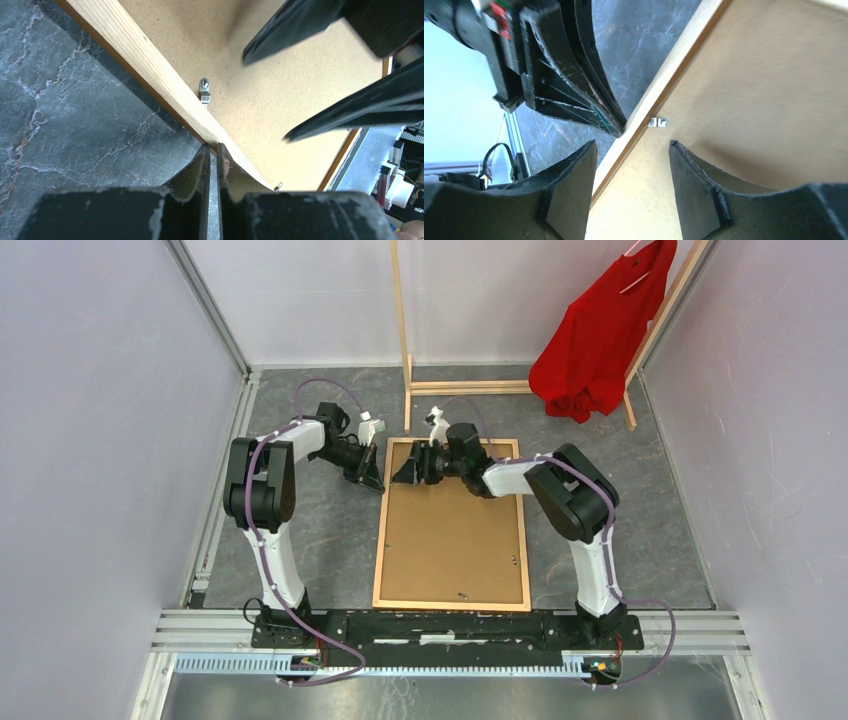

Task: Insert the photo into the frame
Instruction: Install the photo frame at the center of the board.

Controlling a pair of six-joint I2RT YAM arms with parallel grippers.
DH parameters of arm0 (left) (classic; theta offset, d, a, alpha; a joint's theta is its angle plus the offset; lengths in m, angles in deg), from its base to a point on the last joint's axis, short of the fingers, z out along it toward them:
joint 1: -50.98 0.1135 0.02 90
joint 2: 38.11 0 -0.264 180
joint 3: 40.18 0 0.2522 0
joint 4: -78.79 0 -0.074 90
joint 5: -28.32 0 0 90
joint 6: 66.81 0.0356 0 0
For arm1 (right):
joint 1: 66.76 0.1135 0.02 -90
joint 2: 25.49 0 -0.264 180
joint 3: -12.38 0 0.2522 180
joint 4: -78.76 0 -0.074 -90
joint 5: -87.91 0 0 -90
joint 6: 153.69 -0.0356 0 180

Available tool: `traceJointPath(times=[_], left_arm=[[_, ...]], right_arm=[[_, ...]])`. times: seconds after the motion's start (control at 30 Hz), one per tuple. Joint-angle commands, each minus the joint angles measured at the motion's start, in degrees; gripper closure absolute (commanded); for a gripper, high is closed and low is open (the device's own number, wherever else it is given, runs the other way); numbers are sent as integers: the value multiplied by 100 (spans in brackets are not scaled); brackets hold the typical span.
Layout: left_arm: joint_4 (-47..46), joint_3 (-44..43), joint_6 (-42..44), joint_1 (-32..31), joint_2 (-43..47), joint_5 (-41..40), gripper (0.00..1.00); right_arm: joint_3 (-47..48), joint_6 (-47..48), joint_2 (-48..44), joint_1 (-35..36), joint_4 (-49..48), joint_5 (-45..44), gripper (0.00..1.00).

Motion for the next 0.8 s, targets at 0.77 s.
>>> traceJointPath(times=[0.77], left_arm=[[140,50,181,4,-85,-55,88]], right_arm=[[-258,482,-620,-792,670,-1237,40]])
